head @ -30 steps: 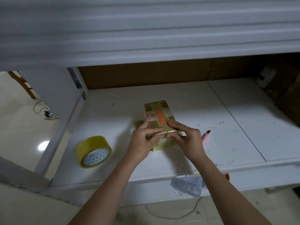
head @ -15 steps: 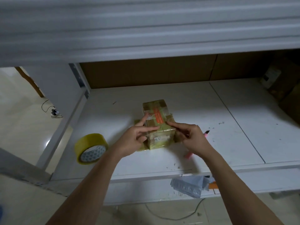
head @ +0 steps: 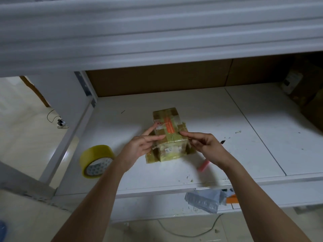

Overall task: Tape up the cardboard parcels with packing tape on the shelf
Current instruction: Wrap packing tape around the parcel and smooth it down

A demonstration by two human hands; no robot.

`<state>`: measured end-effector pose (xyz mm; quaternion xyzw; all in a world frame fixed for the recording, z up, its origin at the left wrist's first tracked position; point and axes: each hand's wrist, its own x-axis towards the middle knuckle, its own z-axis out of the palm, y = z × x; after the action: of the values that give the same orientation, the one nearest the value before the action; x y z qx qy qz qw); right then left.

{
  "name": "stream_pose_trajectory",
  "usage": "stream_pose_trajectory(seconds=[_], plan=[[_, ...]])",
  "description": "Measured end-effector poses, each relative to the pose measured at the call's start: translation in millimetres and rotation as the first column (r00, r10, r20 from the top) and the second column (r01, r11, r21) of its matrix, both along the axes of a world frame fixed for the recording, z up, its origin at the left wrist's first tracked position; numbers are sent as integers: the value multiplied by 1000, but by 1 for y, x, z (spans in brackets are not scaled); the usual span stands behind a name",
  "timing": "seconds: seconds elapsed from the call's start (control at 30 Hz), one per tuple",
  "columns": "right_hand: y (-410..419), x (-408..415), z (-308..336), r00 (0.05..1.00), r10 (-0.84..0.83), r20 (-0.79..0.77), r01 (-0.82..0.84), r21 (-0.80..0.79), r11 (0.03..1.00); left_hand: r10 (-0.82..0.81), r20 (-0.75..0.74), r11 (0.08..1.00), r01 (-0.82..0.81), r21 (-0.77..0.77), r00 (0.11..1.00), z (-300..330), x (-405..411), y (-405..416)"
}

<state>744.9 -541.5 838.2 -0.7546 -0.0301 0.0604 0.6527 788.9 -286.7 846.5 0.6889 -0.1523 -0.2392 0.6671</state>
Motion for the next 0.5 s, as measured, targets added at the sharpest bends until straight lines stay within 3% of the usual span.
stream_pose_trajectory(seconds=[0.13, 0.2, 0.27, 0.33, 0.4, 0.5], plan=[[7, 0, -11, 996, -93, -3, 93, 72, 993, 150, 132, 989, -149, -17, 980, -9, -8, -10], [12, -3, -14, 991, -134, -3, 134, 106, 985, 308, 111, 949, -297, -106, 945, -15, -13, -14], [19, -7, -15, 986, -163, 18, 160, 111, 981, 485, 114, 871, -468, -150, 867, -22, -20, -16], [24, -9, -17, 980, -197, 34, 192, 103, 976, 578, 257, 814, -572, -106, 775, -27, -30, -17], [27, -9, -18, 975, -220, 32, 217, 90, 972, 568, 381, 809, -580, -97, 730, -33, -41, -19], [29, -8, -17, 968, -250, 25, 246, 95, 965, 466, 482, 859, -510, -46, 742, -42, -56, -25]])
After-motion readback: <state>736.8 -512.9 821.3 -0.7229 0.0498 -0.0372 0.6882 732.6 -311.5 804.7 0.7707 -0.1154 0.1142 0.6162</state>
